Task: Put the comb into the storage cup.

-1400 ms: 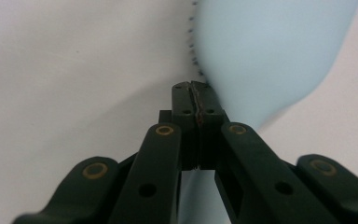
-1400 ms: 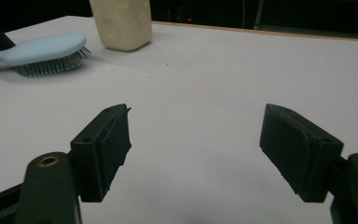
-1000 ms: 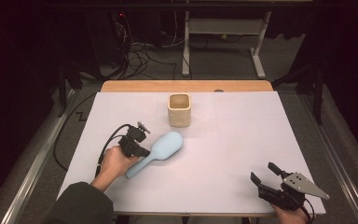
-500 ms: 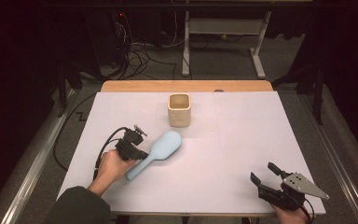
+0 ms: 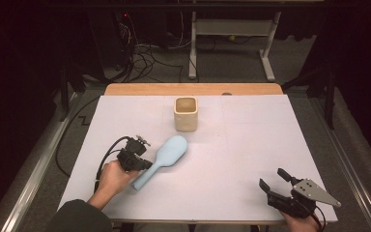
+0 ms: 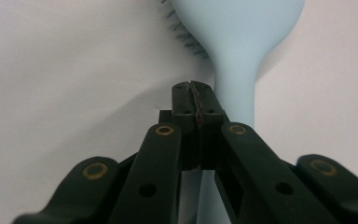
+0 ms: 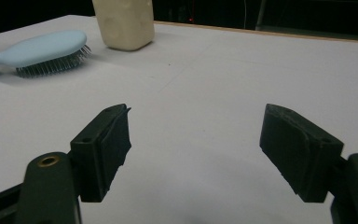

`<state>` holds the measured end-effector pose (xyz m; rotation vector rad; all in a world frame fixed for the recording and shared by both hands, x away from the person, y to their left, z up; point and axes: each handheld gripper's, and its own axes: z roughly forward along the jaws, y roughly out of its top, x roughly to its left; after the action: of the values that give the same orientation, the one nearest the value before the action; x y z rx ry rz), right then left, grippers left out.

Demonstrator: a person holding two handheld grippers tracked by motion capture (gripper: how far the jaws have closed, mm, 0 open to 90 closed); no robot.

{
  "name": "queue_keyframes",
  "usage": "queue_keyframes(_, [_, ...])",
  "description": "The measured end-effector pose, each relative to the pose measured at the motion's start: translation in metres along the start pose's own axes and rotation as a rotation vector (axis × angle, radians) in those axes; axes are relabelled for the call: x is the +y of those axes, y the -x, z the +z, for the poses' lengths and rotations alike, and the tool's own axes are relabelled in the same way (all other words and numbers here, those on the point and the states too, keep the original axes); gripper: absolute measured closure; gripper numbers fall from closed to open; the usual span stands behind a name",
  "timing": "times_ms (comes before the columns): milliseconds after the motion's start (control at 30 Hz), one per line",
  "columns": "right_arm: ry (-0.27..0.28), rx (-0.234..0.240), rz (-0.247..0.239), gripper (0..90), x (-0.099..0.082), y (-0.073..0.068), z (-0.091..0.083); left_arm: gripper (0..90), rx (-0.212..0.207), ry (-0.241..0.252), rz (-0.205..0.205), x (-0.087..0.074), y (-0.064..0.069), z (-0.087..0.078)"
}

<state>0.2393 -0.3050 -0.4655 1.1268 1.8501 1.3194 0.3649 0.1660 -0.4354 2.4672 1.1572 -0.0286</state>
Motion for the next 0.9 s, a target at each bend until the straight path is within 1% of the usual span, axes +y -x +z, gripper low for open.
queue_keyframes(233, [0.002,-0.003,0.000,25.0,0.000,0.000,0.000,88.9,-0.030,0.014,0.001,-0.005,0.006,0.002])
queue_keyframes(300, [0.002,-0.003,0.001,25.0,0.000,0.000,0.000,88.4,-0.022,0.016,0.008,-0.006,0.008,0.002])
queue_keyframes(367, [0.001,-0.005,0.003,25.0,0.000,0.000,0.000,86.8,-0.019,0.024,0.001,-0.006,0.009,0.002])
queue_keyframes(567, [0.000,-0.006,0.005,25.0,0.000,0.000,0.000,77.7,-0.018,0.067,-0.017,-0.008,0.009,-0.007])
queue_keyframes(667, [0.001,-0.006,0.006,25.0,0.000,0.000,-0.001,70.3,-0.022,0.094,-0.029,-0.009,0.010,-0.012])
queue_keyframes(767, [0.001,-0.007,0.001,25.1,0.000,0.000,0.000,64.2,-0.028,0.122,-0.035,-0.010,0.013,-0.017])
queue_keyframes(900, [0.001,-0.007,-0.003,25.1,0.000,0.000,0.000,55.3,-0.041,0.120,-0.028,-0.008,0.020,-0.017])
